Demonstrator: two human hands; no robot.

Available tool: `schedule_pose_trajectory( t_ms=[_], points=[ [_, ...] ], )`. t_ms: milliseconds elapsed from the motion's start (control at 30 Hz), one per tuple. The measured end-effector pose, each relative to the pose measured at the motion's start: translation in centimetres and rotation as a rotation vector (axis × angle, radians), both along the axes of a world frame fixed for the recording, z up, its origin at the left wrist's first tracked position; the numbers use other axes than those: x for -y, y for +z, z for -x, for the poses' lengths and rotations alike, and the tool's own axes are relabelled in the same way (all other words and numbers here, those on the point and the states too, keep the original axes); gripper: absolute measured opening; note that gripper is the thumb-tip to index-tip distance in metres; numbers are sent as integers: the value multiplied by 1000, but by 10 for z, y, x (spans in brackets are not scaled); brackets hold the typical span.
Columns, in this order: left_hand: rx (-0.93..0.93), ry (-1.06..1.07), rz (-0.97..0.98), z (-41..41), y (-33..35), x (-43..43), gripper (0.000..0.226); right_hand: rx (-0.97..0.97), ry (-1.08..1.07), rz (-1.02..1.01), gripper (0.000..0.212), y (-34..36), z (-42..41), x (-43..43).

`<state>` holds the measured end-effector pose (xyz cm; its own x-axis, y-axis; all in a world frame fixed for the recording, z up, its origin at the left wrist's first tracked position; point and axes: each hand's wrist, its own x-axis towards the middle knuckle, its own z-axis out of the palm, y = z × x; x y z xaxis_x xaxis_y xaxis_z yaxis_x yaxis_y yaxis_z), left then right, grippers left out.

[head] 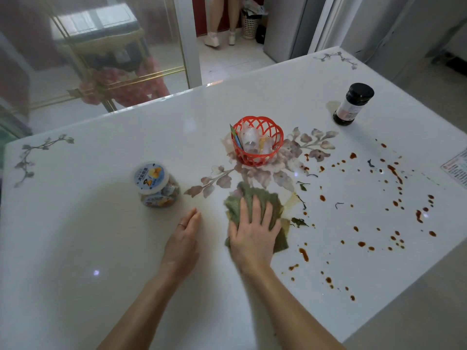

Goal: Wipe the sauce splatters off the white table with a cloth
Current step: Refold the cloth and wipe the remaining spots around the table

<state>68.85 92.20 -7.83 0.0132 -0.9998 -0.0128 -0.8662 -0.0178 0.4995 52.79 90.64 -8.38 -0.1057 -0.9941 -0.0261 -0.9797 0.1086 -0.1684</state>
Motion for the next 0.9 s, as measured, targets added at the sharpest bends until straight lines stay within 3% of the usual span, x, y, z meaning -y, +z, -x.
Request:
schedule_pose_trajectory(
  t_ms=[133, 267, 367, 500, 600, 700, 900],
  points=[
    [-20, 4, 17, 4, 12, -3, 58, 22, 201, 31, 60, 0, -16, -67],
    [-41, -8, 50, 8, 21, -30, 60, 0, 313, 9, 61, -3, 15, -38],
    [-47, 1, 22, 12, 23, -64, 62, 25, 192, -44, 66, -4, 26, -12],
    [-51, 13, -11, 10, 17, -111, 64, 51, 10, 31, 61, -5, -17, -58],
    [-53, 36, -57, 10, 16, -134, 65, 10, 206, 46, 57, -7, -36, -121],
    [-42, 52, -74, 13, 26, -146, 66, 2, 383, 52, 55, -13, -7, -114],
    [-11, 46, -64, 2, 35, -164, 66, 51, 41, 92, 54, -9, -25, -104]
  ],
)
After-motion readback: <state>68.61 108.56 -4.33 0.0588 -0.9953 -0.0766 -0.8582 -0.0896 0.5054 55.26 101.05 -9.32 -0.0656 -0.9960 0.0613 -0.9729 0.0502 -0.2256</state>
